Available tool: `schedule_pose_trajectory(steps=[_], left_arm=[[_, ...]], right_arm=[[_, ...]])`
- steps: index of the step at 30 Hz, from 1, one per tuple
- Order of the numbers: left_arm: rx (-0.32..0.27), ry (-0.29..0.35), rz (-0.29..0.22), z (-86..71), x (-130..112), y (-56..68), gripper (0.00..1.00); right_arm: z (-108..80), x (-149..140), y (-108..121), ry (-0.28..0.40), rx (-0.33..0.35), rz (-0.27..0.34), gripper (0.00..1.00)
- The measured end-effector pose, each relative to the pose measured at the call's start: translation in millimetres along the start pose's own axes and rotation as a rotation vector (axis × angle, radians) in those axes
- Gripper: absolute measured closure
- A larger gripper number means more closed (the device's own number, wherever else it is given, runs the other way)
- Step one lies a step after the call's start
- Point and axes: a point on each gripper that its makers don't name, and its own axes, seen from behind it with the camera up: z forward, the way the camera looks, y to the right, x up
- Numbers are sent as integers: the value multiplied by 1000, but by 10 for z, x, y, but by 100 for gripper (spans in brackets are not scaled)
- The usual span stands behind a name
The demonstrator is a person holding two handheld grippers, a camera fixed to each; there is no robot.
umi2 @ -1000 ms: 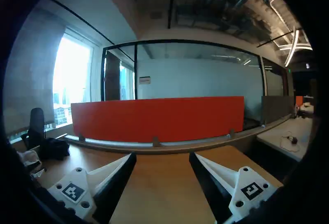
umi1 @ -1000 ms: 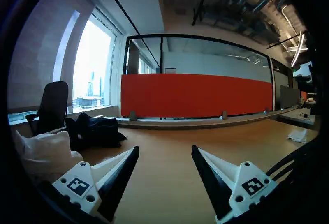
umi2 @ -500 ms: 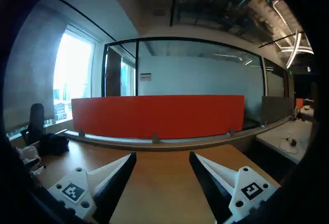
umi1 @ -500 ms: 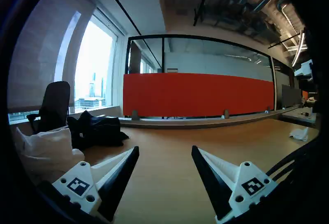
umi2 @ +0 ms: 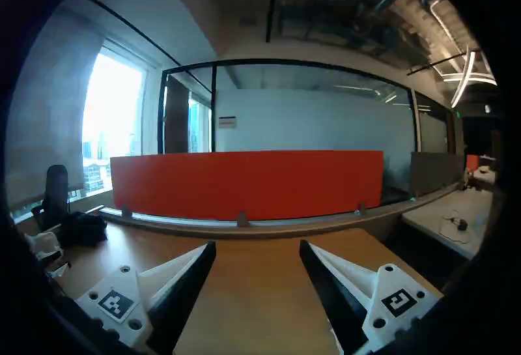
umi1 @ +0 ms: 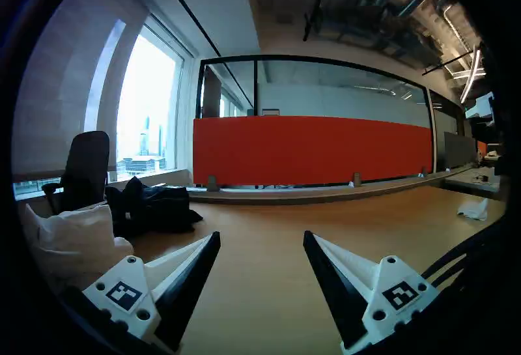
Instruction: Fold towel
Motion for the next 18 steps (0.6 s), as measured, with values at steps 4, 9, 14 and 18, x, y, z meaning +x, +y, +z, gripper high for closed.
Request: schedule_pose_trajectory(steps=[4,9,14,18], left_arm=[[0,0,1,-2,0,-1,6],[0,0,1,-3,-2,-2,6],[0,0,1,0,-6,-2,6],[0,0,1,0,-10,-2,6]], right_arm=[[-17,8,34,6,-1,-1,1],[-20,54,130,27,-8,-16,1],[-13,78,238,54,-20,-39,1],[-6,21,334,69,-23,-55,1]])
